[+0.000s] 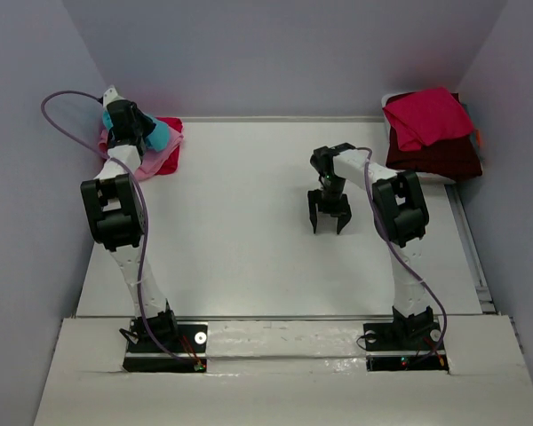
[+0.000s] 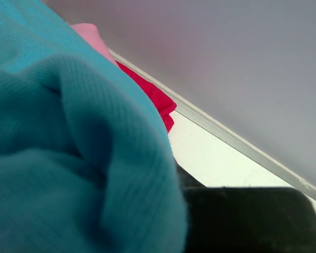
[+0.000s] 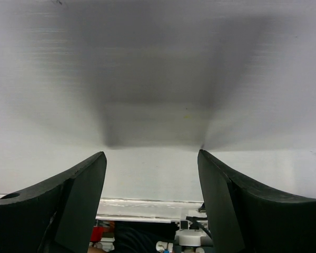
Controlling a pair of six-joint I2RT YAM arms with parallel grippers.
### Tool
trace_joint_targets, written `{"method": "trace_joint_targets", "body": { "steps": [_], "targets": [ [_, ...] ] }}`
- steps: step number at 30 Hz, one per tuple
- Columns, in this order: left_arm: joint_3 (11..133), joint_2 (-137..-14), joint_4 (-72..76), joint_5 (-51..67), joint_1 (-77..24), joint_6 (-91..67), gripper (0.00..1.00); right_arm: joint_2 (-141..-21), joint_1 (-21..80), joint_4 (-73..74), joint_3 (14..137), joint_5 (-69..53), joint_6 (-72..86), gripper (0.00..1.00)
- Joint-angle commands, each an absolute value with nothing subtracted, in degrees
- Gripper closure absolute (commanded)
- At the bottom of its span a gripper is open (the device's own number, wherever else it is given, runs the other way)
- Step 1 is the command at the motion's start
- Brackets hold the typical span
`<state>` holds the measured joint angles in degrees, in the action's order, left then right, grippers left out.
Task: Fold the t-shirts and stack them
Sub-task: Put the neatly folded tshirt into the corner of the board with the left arm
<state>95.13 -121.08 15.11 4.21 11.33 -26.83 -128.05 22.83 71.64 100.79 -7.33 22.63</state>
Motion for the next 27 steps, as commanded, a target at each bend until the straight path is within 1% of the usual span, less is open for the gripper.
{"method": "trace_joint_targets", "body": {
  "steps": [1, 7, 10, 14, 23, 24, 25, 27],
  "targets": [
    [98.70, -117.86, 22.33, 7.21, 11.16, -25.31, 0.94, -128.41, 22.41, 72.60, 103.09, -7.12, 21.97, 0.24],
    [102.83, -119.35, 20.92, 8.61, 11.16, -25.22, 0.94, -128.41, 22.41, 72.77, 103.36, -7.12, 22.15, 0.24],
    [104.23, -120.32, 19.34, 7.21, 11.16, -25.58, 0.94, -128.41, 22.41, 72.95, 103.36, -7.21, 22.15, 0.24],
    [107.40, -124.18, 15.74, 6.42, 11.16, -26.01, 0.94, -128.23, 22.41, 72.69, 103.01, -7.21, 22.24, 0.24],
    [105.12, -126.56, 10.81, 3.70, 11.16, -29.09, 0.94, -127.79, 22.41, 72.25, 101.25, -7.65, 22.32, 0.24],
    [104.07, -126.39, 9.77, 3.00, 11.16, -29.53, 0.87, -127.71, 22.41, 72.16, 101.16, -7.73, 22.32, 0.24],
    [103.19, -126.04, 9.58, 2.47, 11.16, -30.40, 0.65, -127.71, 22.41, 72.07, 101.16, -7.91, 22.41, 0.24],
    [99.87, -124.38, 9.67, 1.06, 11.16, -31.37, 0.50, -127.71, 22.41, 71.98, 100.90, -7.91, 22.32, 0.24]
  ]
}}
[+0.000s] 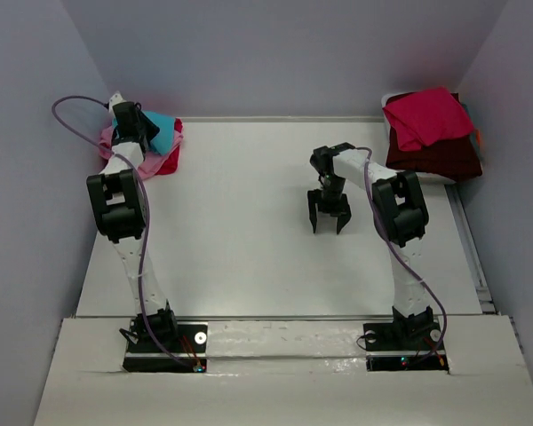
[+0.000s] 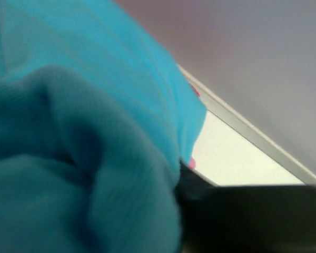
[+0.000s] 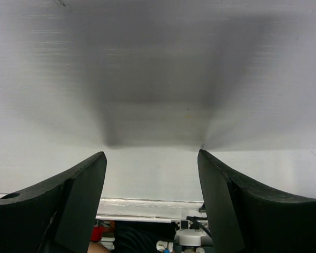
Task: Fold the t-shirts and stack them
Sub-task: Put the neatly folded tshirt into the corner of the board with the left arm
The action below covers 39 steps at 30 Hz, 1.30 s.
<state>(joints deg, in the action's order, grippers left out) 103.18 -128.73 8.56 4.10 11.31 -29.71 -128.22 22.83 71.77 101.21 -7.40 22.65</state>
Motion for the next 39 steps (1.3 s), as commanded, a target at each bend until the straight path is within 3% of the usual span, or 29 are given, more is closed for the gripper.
{"method": "trace_joint_targets", "body": {
  "steps": [1, 7, 13, 18, 23, 27, 32, 36, 39],
  "targets": [
    [98.28, -123.58, 10.54, 0.97, 11.16, -31.72, 0.49, -127.62, 22.41, 71.90, 100.99, -8.00, 22.32, 0.24],
    [89.92, -116.55, 12.83, -2.28, 11.16, -32.17, 0.27, -127.53, 22.41, 71.46, 100.55, -8.52, 22.15, 0.24],
    [85.79, -108.90, 11.08, -7.11, 11.16, -29.63, 0.18, -126.91, 22.41, 70.23, 99.76, -10.10, 22.06, 0.24],
    [85.43, -103.55, 7.83, -9.75, 11.16, -27.16, 0.17, -125.77, 22.41, 67.95, 98.36, -11.51, 22.06, 0.24],
    [87.18, -100.20, 6.15, -4.67, 11.16, -25.58, 0.17, -123.32, 22.41, 64.43, 96.16, -14.50, 22.67, 0.24],
    [94.20, -103.44, 1.85, 3.67, 10.03, -24.96, 0.19, -121.47, 22.41, 60.30, 93.88, -17.31, 23.20, 0.24],
    [95.89, -104.06, 2.19, 5.18, 7.56, -25.92, 0.20, -118.13, 22.41, 55.65, 89.57, -18.89, 22.85, 0.24],
    [100.00, -111.24, 1.94, 11.33, 7.04, -28.39, 0.23, -115.41, 22.41, 51.78, 86.23, -20.48, 23.20, 0.24],
    [103.26, -115.47, 0.09, 8.28, 5.98, -28.65, 0.24, -114.52, 22.41, 48.97, 83.77, -21.00, 23.12, 0.24]
  ]
}}
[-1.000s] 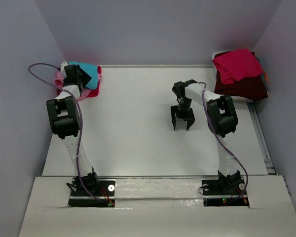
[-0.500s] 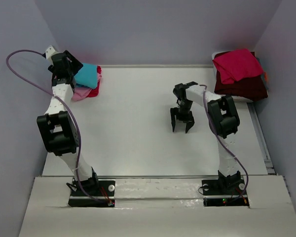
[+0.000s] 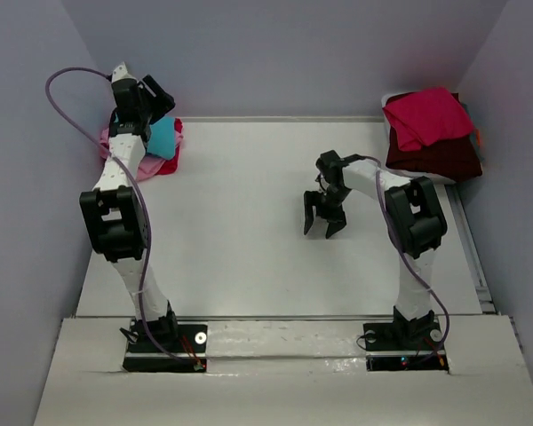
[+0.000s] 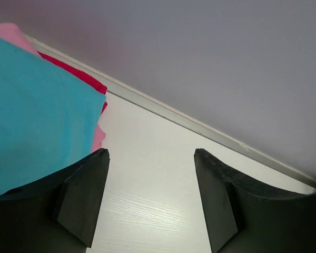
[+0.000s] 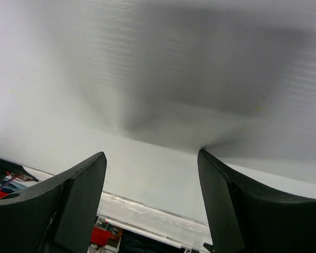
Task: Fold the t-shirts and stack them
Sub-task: Put the neatly folded tshirt into the corner of the board with the left arm
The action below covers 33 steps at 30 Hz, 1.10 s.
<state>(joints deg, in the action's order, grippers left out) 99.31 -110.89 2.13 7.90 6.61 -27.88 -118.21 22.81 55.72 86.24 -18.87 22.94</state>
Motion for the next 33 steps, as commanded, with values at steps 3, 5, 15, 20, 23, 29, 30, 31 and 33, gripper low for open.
{"method": "trace_joint_targets", "body": {
  "steps": [3, 5, 15, 20, 23, 29, 30, 31, 33],
  "targets": [
    [104.06, -117.33, 0.09, 4.50, 5.98, -29.27, 0.24, -113.91, 22.41, 46.76, 81.48, -21.71, 22.94, 0.24],
    [104.24, -118.21, 0.09, 3.08, 6.59, -30.14, 0.23, -114.17, 22.41, 46.23, 81.04, -22.41, 22.50, 0.24],
    [97.48, -113.57, -1.06, -7.45, 9.49, -31.73, 0.23, -114.70, 22.41, 45.97, 82.71, -24.61, 22.32, 0.24],
    [91.68, -110.48, -1.14, -11.16, 11.42, -32.61, 0.23, -114.87, 22.41, 45.44, 81.56, -25.93, 22.24, 0.24],
    [90.71, -110.57, -2.98, -12.04, 11.95, -33.22, 0.23, -115.40, 22.41, 45.52, 81.47, -26.54, 22.24, 0.24],
    [90.96, -112.75, -3.95, -10.64, 12.48, -33.75, 0.22, -116.02, 22.41, 45.97, 82.70, -26.72, 22.15, 0.24],
    [91.66, -113.46, -4.48, -10.20, 12.48, -33.92, 0.22, -116.10, 22.41, 46.14, 82.88, -26.72, 22.06, 0.24],
    [92.98, -113.90, -5.00, -9.06, 12.48, -33.93, 0.22, -116.10, 22.41, 46.23, 83.32, -26.54, 22.06, 0.24],
    [93.95, -114.96, -5.62, -8.18, 12.48, -34.19, 0.22, -116.19, 22.41, 46.58, 83.67, -26.28, 21.97, 0.24]
  ]
}}
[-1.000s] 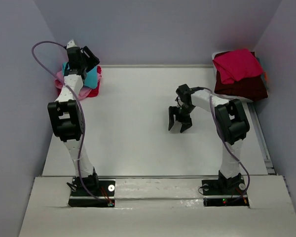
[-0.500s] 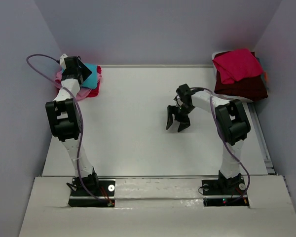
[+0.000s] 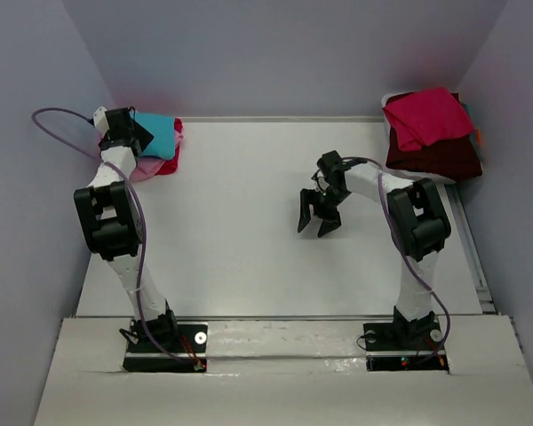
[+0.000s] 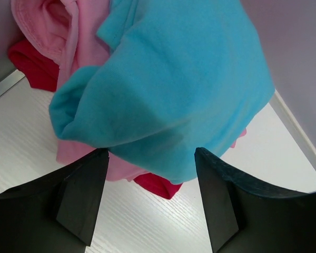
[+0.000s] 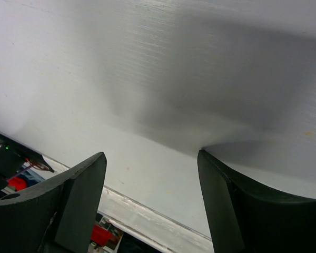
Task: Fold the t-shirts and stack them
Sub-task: Put the neatly folded tshirt into the corner of the board with the left arm
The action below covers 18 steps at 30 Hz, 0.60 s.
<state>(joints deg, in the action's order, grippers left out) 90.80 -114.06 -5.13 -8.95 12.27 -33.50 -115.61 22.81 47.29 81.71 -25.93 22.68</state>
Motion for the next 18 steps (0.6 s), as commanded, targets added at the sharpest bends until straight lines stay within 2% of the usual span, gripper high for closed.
{"method": "trace_joint_targets", "body": {
  "steps": [1, 9, 18],
  "targets": [
    [94.39, -115.22, -5.71, -8.00, 12.48, -34.54, 0.22, -116.28, 22.41, 46.67, 83.76, -26.28, 21.97, 0.24],
    [93.08, -114.88, -6.94, -7.65, 12.48, -34.98, 0.22, -116.81, 22.41, 47.11, 84.29, -26.45, 21.97, 0.24],
    [84.48, -104.44, -5.28, -5.37, 12.48, -35.51, 0.22, -116.28, 22.41, 47.46, 85.34, -26.54, 22.50, 0.23]
  ]
}}
